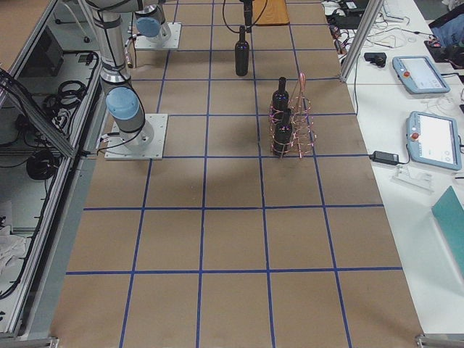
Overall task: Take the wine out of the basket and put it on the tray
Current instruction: 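Release the bottle and raise the right gripper back above the rack, then move the left gripper over the standing bottle and lower onto its neck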
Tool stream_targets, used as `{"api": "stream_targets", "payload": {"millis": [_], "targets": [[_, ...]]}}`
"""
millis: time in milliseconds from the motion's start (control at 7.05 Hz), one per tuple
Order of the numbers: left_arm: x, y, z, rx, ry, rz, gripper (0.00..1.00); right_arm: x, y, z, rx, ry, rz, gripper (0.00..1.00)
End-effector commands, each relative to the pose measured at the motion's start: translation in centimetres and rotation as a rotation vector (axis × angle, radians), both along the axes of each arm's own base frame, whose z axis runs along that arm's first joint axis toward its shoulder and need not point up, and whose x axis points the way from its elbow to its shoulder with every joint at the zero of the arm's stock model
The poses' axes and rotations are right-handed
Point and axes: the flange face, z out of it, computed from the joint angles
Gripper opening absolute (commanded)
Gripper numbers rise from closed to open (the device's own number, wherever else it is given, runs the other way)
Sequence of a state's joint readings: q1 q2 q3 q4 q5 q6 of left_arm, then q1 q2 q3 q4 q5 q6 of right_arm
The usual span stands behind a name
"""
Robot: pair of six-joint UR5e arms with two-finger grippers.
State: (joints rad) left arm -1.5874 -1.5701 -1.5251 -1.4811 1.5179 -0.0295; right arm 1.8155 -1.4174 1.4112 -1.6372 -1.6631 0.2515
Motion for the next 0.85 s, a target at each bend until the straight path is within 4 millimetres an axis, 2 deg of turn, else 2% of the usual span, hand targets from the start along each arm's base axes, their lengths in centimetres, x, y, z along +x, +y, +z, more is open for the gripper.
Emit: {"api": "stream_targets", "payload": {"millis": [0, 284, 426, 568, 709], "targets": [[-6.5, 0.1, -2.5, 0.030, 0.014, 0.066, 1.00, -10.8, -0.8, 3.1, 0.030, 0.012, 0.053, 1.00], [-11.1, 0.7, -5.9, 0.089, 0.006, 0.092, 1.00, -11.3, -0.5, 3.5, 0.019, -0.020, 0.045, 1.00], [-12.7, 0.6, -7.5, 0.111, -0.011, 0.094, 1.00, -11.2, -0.2, 3.7, 0.015, -0.025, 0.043, 1.00], [-14.4, 0.6, -10.6, 0.154, -0.031, 0.066, 1.00, -11.1, -0.3, 3.7, 0.012, -0.033, 0.039, 1.00], [-16.2, 1.1, -11.8, 0.146, -0.034, 0.032, 1.00, -11.0, -0.4, 4.3, 0.000, -0.041, 0.037, 1.00]]}}
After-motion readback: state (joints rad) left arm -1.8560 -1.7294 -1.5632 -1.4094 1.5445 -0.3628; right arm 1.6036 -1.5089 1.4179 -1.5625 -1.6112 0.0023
